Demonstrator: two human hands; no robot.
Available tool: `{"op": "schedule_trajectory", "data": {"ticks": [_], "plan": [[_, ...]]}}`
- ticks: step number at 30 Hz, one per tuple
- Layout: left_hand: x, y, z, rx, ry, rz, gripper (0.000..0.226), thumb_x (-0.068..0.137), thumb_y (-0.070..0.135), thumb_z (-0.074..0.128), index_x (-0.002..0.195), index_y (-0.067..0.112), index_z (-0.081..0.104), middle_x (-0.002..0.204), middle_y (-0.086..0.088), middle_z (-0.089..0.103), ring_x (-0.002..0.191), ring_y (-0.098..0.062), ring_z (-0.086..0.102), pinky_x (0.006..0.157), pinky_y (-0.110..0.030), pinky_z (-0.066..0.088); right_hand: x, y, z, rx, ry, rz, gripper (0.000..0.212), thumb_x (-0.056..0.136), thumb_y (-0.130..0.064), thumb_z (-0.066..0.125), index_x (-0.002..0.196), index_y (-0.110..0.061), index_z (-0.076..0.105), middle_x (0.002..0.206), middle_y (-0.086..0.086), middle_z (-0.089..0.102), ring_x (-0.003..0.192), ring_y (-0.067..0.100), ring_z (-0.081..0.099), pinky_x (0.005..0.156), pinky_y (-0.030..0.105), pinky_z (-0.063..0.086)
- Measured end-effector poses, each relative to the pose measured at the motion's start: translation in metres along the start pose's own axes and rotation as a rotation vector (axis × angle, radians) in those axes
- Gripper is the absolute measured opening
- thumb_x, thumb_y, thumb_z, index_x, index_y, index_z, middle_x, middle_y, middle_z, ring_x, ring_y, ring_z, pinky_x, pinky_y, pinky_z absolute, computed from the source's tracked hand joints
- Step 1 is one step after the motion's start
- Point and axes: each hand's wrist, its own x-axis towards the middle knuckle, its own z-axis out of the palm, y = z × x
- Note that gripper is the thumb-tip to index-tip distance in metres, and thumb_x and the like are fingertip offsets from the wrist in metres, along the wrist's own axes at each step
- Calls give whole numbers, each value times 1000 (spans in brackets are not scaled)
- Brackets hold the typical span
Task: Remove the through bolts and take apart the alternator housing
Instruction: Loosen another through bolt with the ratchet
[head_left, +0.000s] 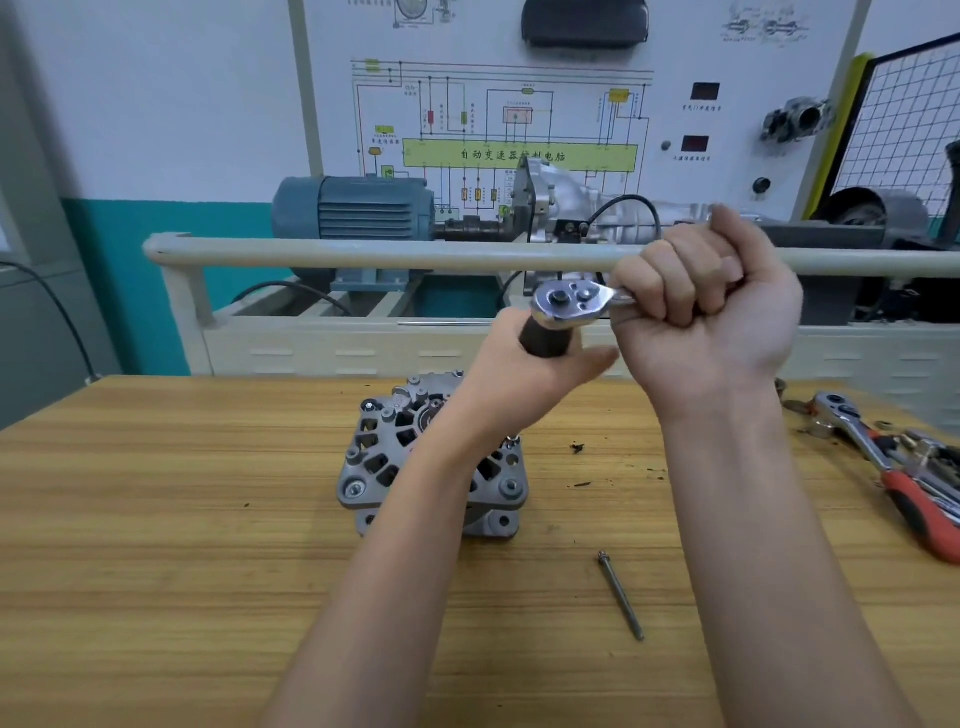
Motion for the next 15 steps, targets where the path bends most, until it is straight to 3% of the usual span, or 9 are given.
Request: {"op": "schedule_trajectory", "data": {"ticks": [3, 6, 8, 12, 15], "plan": [[5, -1, 10, -88, 261, -33, 38, 80, -3, 63, 51, 6, 40, 45, 1, 32, 42, -10, 26, 41, -19, 25, -10, 15, 7, -116, 44, -264, 52, 95, -14, 36, 43, -17, 31, 36, -4, 20, 32, 9, 15, 36, 21, 20], [6, 0, 13, -114, 372, -51, 46, 79, -5, 60, 48, 16, 34, 42, 8, 30, 43, -9, 24, 41, -18, 23, -12, 26, 8, -162, 28, -328, 57, 98, -15, 33, 42, -17, 30, 36, -4, 20, 33, 10, 15, 39, 21, 20], [4, -1, 4, -69, 255, -35, 43, 77, -5, 63, 48, 13, 37, 43, 4, 32, 43, -10, 26, 43, -19, 25, -8, 22, 8, -183, -4, -250, 56, 97, -15, 33, 42, -17, 31, 35, -4, 21, 33, 9, 15, 38, 21, 20], [-6, 4, -19, 15, -187, 54, 34, 76, 11, 68, 48, 9, 49, 44, -7, 44, 44, -22, 38, 49, -31, 34, 1, 8, 5, -122, -101, 78, 48, 89, -16, 38, 42, -15, 34, 39, -6, 17, 37, 9, 10, 40, 21, 18], [-9, 6, -17, 32, -224, 77, 36, 75, 13, 68, 48, 4, 46, 41, -4, 43, 41, -20, 37, 47, -28, 32, 4, 5, 1, -53, -121, 182, 46, 88, -16, 40, 43, -13, 34, 42, -7, 15, 39, 8, 10, 41, 21, 17]]}}
